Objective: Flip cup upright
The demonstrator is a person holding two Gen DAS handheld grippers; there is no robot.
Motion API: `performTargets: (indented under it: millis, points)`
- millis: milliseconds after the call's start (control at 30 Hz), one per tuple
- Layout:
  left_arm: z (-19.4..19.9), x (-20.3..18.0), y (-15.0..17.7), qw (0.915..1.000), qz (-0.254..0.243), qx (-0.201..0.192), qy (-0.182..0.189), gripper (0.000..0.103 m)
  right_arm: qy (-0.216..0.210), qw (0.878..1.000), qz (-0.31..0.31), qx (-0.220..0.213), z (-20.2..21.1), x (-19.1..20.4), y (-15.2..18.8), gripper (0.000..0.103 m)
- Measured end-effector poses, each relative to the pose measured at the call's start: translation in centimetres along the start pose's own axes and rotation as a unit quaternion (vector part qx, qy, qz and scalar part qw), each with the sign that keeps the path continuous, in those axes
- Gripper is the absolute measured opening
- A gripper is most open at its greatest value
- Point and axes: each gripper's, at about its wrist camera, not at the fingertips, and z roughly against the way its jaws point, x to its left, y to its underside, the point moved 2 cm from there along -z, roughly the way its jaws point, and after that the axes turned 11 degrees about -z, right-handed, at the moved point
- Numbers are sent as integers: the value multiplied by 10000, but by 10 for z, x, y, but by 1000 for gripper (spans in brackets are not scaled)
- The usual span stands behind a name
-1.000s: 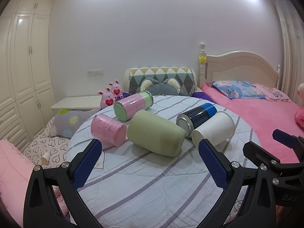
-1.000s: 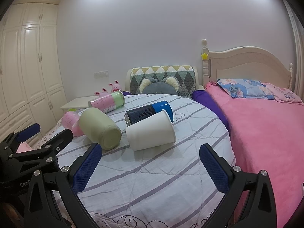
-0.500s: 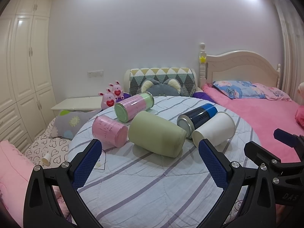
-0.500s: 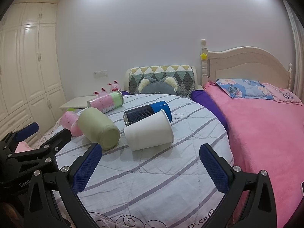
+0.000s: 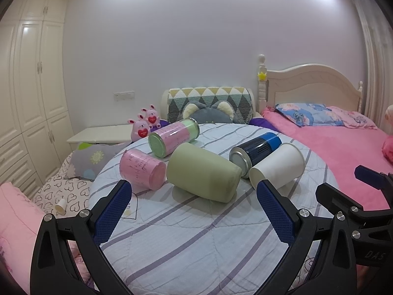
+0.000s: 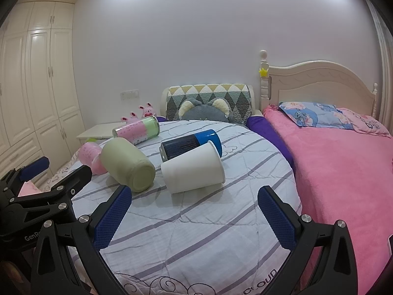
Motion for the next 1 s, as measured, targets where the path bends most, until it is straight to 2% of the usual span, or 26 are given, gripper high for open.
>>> performTargets:
  millis: [233,500,1000]
  points:
    - [-4,0,-5,9999,-88,92,-12,103,24,10000,1,43,0,0,-2,103]
    - [-27,10,-27,9993,-171,320,-5,103,53,10000,5,66,-10,1,-23,103]
    - [-114,26,-76,9939,-510,959,168,103,86,9993,47,350,-71,-2,-72,103]
